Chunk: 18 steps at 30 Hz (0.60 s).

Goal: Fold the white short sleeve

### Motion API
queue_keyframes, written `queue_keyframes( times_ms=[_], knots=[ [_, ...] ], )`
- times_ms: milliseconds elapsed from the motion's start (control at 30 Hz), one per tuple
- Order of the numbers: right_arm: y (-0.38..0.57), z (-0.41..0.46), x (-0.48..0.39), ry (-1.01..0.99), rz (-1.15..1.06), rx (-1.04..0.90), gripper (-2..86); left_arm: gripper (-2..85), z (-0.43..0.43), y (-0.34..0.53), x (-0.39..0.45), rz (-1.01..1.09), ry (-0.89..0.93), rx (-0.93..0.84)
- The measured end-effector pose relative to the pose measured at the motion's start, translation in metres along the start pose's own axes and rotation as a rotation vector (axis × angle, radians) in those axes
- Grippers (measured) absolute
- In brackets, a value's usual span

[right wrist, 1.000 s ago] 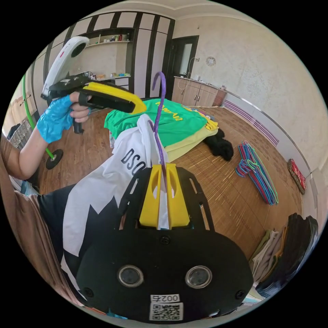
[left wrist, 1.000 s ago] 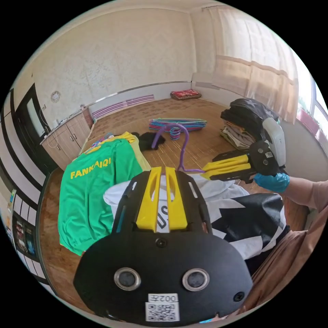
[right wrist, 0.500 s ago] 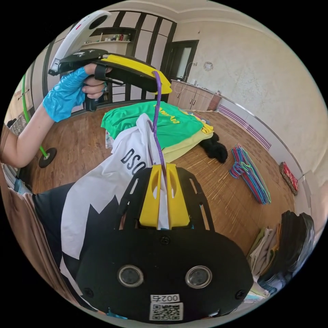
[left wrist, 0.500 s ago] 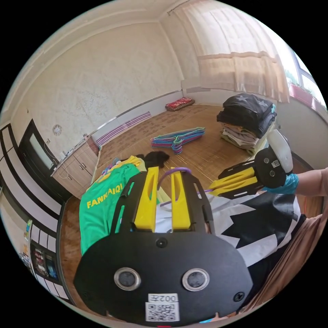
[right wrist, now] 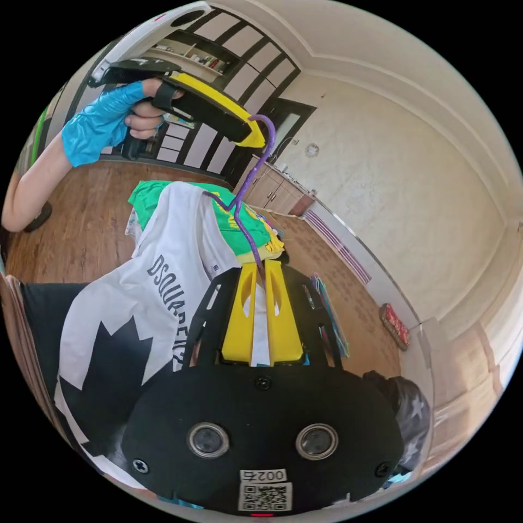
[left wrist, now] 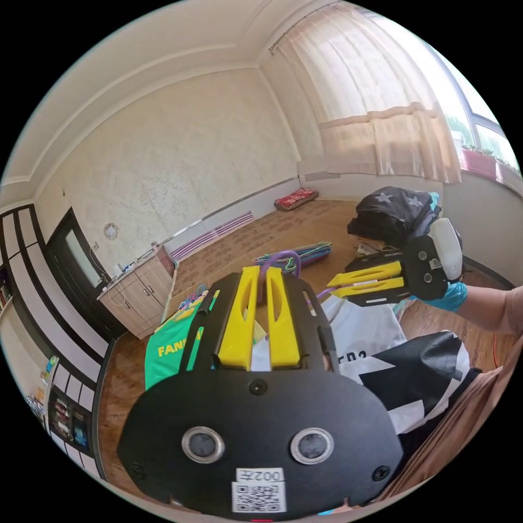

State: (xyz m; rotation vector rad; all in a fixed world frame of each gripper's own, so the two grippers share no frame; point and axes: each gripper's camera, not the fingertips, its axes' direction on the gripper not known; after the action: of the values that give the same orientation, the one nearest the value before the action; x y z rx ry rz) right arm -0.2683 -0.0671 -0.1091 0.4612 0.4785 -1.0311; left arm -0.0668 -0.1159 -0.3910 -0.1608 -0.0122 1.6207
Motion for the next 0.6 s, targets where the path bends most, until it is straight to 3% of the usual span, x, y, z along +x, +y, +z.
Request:
queue_keyframes(
  times_ms=[200, 467, 600],
  knots=[
    [0.018, 0.014, -0.010, -0.072, -0.006, -0.033, 2.4, -0.5, 0.012, 0.012, 0.011, 0.006, 0.057, -0.095],
    [0.062, 0.064, -0.028, -0.251, 0.145, -0.156, 5.3, -0.8, 0.049, 0.040, 0.029, -0.009, 0.181, -0.240],
    [0.079, 0.086, -0.020, -0.330, 0.239, -0.189, 7.0, -0.8, 0.060, 0.046, 0.041, 0.026, 0.153, -0.269]
  ],
)
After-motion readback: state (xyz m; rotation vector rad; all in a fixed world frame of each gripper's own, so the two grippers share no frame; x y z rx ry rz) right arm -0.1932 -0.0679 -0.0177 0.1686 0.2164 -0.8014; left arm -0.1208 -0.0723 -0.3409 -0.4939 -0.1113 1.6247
